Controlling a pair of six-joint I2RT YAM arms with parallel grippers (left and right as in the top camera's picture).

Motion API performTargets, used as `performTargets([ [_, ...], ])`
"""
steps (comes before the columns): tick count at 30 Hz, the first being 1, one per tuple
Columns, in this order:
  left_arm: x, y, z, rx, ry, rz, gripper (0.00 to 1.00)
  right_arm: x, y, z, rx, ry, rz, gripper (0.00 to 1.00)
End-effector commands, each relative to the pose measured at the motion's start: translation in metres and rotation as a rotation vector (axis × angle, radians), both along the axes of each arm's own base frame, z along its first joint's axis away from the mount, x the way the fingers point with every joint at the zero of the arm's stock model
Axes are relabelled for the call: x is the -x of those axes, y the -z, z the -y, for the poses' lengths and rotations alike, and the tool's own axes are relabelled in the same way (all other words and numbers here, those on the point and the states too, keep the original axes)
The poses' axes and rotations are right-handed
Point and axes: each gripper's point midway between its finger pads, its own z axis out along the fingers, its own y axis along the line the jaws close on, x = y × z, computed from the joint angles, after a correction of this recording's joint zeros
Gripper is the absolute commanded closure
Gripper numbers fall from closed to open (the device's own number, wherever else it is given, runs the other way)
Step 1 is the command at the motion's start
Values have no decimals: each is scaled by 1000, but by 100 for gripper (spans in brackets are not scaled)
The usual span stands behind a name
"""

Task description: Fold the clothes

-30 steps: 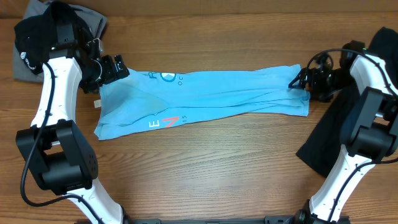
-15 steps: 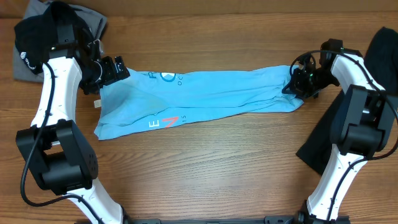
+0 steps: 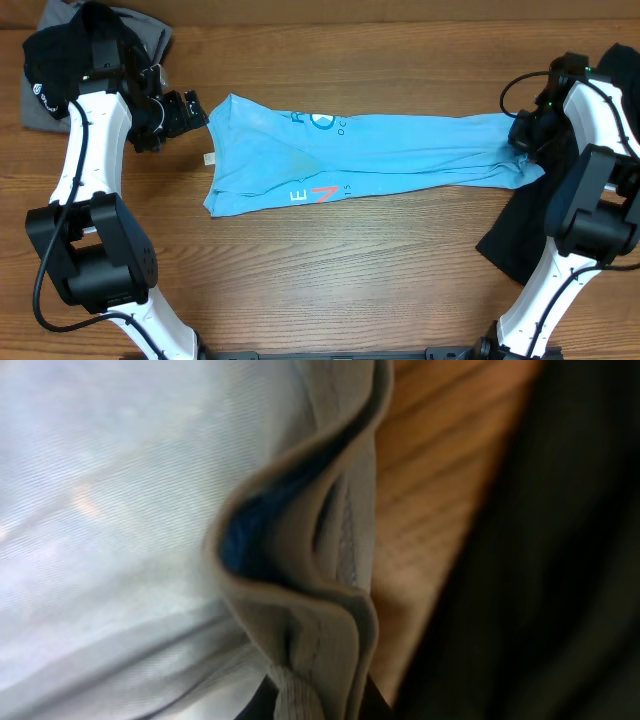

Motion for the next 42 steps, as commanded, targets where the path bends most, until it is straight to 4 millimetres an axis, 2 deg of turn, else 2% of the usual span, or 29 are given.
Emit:
performTargets([
  [1,-3,-3,0,10,-4,11,0,-18,-41,-10,79,-30,91,96],
  [8,-3,-3,0,10,-4,10,0,-41,-42,-71,-9,-103,157,96],
  [11,-4,-4,0,10,-4,11,0,-45,-43,-97,-49,-151,168,96],
  [15,-4,-3,0,10,-4,12,0,-40,-43,-136,-138,-210,154,96],
  [25,-5,-4,-1,8,-4,18,0,-24,-45,-209,-258,-331,112,96],
  [31,-5,-4,-1,8,-4,18,0,-17,-48,-241,-316,-361,103,96],
  [42,-5,-4,-1,9,-4,18,0,-11,-46,-278,-377,-371,101,96],
])
